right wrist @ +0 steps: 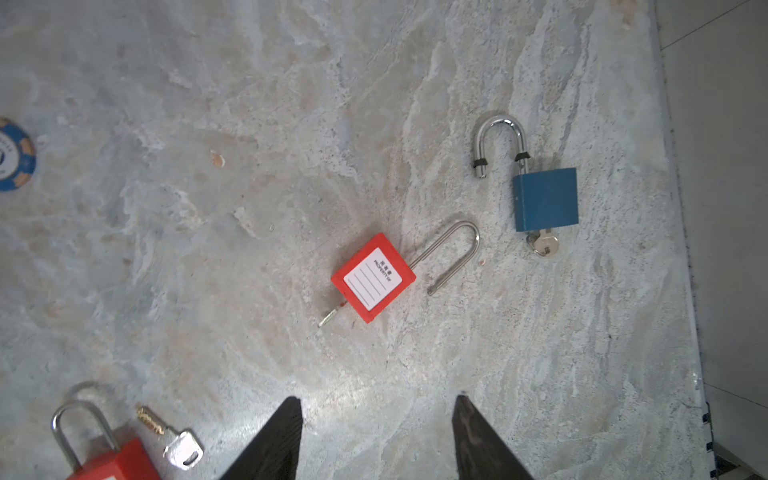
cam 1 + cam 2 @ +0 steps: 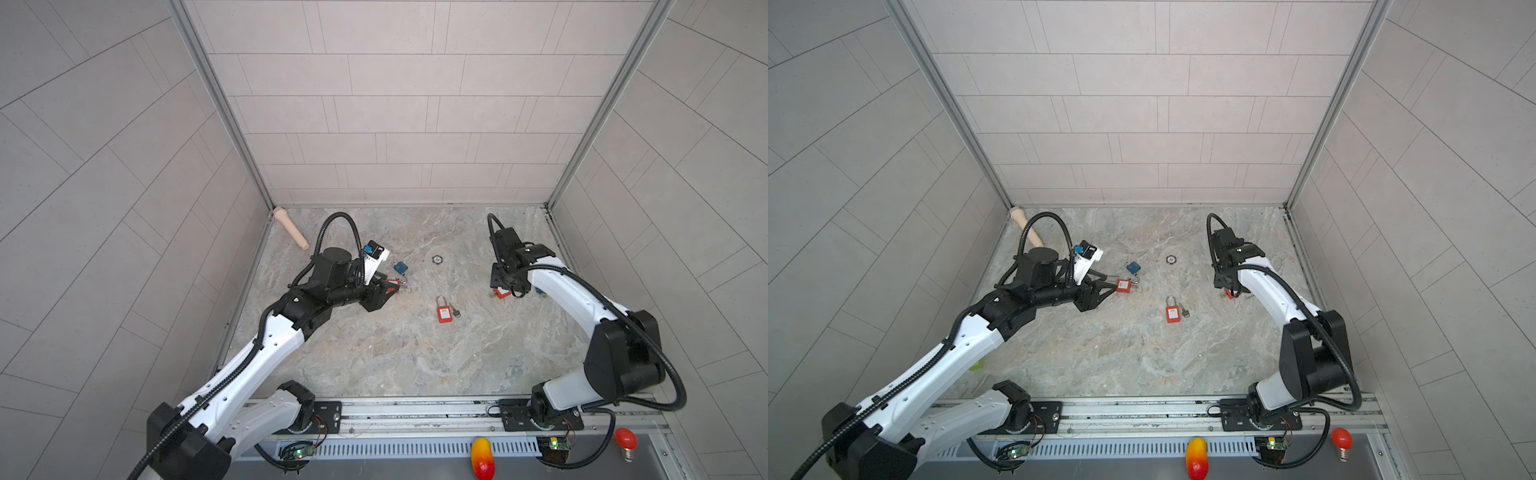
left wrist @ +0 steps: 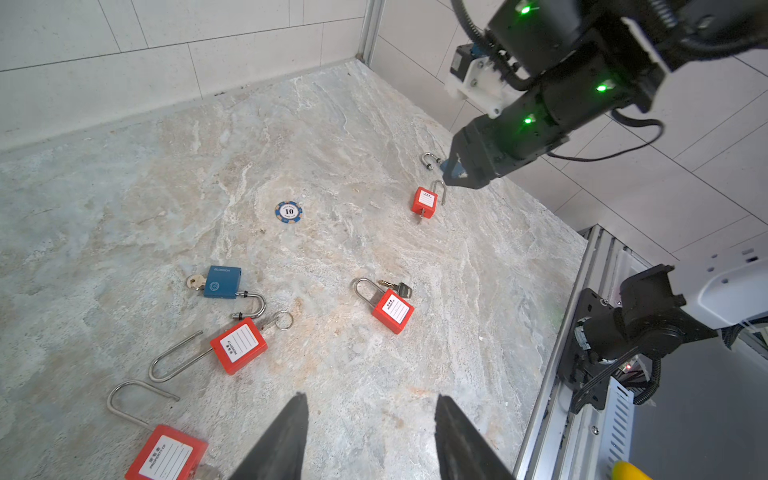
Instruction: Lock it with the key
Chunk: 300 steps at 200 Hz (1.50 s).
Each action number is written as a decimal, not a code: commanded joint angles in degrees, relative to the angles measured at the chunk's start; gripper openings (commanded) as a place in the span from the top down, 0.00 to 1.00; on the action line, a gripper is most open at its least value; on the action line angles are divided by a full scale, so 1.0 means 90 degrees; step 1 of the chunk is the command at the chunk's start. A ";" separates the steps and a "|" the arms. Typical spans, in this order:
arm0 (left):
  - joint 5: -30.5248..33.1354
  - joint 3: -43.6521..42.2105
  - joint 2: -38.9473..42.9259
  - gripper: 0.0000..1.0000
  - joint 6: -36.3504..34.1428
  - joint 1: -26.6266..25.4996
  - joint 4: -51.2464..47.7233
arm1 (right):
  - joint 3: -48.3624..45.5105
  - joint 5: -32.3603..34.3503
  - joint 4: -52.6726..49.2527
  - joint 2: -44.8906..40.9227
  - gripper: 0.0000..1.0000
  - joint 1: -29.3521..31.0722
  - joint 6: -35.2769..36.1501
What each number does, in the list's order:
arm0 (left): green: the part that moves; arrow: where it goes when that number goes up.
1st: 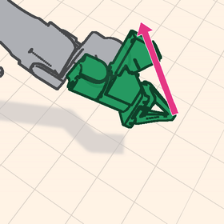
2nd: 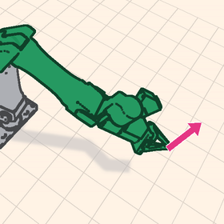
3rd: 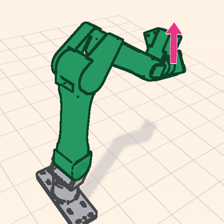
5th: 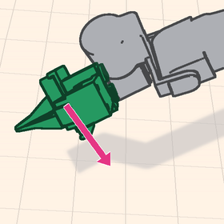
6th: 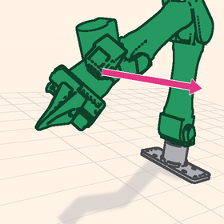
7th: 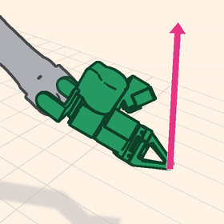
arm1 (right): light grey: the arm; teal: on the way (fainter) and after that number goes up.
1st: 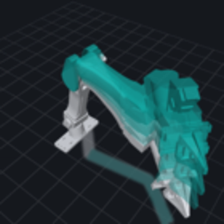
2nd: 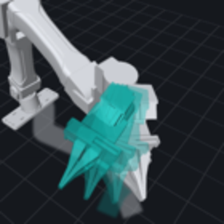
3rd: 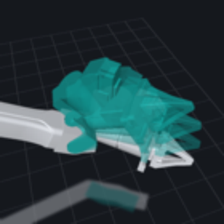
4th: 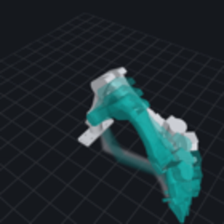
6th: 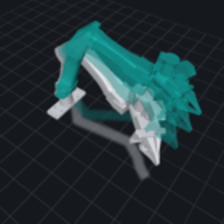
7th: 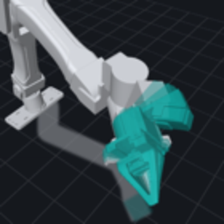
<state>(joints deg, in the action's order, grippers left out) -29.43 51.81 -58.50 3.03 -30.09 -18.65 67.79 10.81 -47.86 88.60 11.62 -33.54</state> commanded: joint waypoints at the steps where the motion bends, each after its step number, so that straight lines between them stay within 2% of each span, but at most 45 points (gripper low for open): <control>1: 0.0139 0.0205 0.0109 0.46 0.0135 -0.0075 0.0134 | 0.0328 0.0297 -0.0110 0.0472 0.39 -0.0075 -0.0454; 55: 0.0370 0.0247 0.0098 0.46 0.0239 -0.0237 0.0087 | 0.0865 0.0481 -0.0210 0.1595 0.39 -0.0080 -0.0959; 93: 0.0348 0.0440 -0.0085 0.45 -0.0124 -0.0241 -0.0178 | 0.0782 0.0572 -0.0197 0.1933 0.39 -0.0058 -0.1115; 155: 0.0095 0.0657 -0.0497 0.45 -0.0565 -0.0241 0.0025 | -0.0019 0.0505 0.0013 0.1644 0.42 0.0130 -0.0863; 200: 0.0049 0.0431 -0.0460 0.45 -0.0549 -0.0242 0.0258 | -0.1130 0.0518 0.0140 0.0367 0.43 0.0130 -0.0901; 231: -0.0068 0.0520 -0.0612 0.45 -0.0523 -0.0239 0.0305 | -0.1650 0.0299 0.0428 -0.0249 0.42 -0.0177 -0.0703; 265: -0.0107 0.0676 -0.0783 0.45 -0.0551 -0.0241 0.0266 | -0.1436 -0.0197 0.0871 0.0165 0.41 -0.0239 -0.0288; 300: -0.0127 0.0715 -0.0900 0.45 -0.0468 -0.0257 0.0256 | -0.1020 -0.0574 0.1032 0.0844 0.39 -0.0267 -0.0265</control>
<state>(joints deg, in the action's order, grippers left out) -29.58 56.25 -66.46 -1.08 -32.03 -17.26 56.71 8.78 -40.51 93.76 9.32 -36.80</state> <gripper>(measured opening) 0.549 0.608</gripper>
